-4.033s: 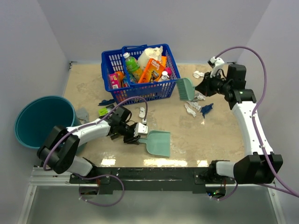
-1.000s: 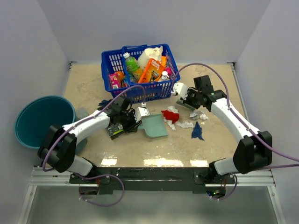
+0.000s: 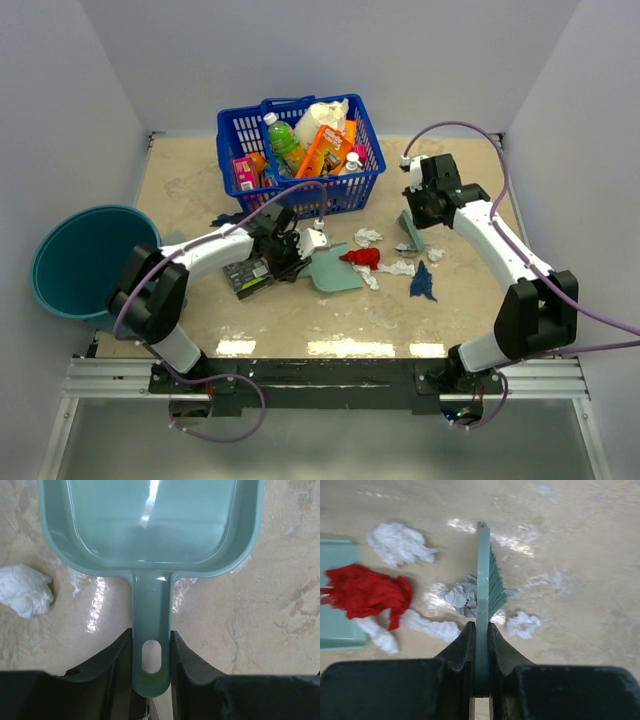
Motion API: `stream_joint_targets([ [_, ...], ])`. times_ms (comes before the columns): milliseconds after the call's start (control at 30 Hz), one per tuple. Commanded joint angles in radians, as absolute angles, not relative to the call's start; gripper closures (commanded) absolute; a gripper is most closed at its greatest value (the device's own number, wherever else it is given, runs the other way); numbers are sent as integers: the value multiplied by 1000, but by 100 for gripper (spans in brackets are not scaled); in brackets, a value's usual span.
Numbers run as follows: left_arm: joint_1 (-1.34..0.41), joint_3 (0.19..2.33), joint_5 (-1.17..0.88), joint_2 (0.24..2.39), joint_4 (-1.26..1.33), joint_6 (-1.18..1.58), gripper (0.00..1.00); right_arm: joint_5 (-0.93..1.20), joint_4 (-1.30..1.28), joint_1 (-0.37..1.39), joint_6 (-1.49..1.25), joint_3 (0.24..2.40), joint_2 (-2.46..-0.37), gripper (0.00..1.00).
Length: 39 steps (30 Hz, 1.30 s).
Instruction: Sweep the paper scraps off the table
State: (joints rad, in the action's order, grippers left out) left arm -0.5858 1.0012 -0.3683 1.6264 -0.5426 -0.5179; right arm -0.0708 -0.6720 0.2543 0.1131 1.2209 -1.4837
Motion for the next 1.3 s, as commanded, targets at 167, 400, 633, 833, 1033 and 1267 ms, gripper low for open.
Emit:
stream_joint_targets([
  [167,-614,1146,-417,1772,-511,-465,100,412,-574,285,-202,1198,-1445,100],
  [400,-617,1193,-417,1802,-483,-420,100,520,-661,284,-161,1259,-1398,100],
  [633,-617,1118,-394,1724,-419,-428,100,395,-833,282,41,1396,-1305,100],
  [833,-617,1092,-393,1655,-490,-482,100,137,-916,284,87,1408,-1252,100],
  [1033,-615,1150,-324,1646,-697,-600,100,-12,-914,282,63,1325,-1264,100],
  [1267,-615,1138,-218,1625,-821,-776,100,-3,-902,284,58,1298,-1316,100],
])
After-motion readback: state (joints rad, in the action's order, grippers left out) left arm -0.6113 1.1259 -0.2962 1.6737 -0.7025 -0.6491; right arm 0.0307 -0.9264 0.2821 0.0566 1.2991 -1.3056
